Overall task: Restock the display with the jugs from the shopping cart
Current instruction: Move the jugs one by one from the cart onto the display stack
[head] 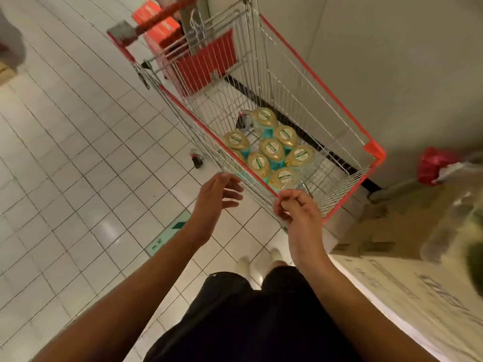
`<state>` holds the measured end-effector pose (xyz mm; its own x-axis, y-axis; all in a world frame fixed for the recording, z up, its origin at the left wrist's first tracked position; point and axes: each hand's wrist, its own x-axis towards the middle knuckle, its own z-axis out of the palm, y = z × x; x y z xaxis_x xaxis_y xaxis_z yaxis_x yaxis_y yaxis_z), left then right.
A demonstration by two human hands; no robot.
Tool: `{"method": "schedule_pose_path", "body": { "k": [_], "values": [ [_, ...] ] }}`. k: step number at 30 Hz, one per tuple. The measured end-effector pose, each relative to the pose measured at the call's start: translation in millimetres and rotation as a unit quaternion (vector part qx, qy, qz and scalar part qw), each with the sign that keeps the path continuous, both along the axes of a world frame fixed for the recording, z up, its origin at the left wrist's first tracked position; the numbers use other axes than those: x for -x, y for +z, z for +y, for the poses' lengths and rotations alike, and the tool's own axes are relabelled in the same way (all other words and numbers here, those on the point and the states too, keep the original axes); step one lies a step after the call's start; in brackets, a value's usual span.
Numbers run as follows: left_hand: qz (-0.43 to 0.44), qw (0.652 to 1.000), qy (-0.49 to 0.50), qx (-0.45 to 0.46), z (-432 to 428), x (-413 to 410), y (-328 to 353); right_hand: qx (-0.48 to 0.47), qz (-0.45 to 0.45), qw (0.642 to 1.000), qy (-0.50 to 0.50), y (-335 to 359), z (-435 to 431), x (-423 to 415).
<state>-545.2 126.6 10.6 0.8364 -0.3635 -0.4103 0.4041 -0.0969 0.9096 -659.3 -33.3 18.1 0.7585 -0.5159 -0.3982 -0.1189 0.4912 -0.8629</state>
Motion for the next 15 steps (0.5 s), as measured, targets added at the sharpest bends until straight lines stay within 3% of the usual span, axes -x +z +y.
{"method": "schedule_pose_path", "body": {
  "k": [7,15],
  "values": [
    [0.036,0.999,0.014,-0.002,-15,-83,-21,-0.014,0.041,0.999,0.017,-21,-13,-82],
    [0.101,0.992,0.023,-0.064,-71,-215,-57,-0.012,0.105,0.993,0.044,-74,-71,-206]
  ]
}}
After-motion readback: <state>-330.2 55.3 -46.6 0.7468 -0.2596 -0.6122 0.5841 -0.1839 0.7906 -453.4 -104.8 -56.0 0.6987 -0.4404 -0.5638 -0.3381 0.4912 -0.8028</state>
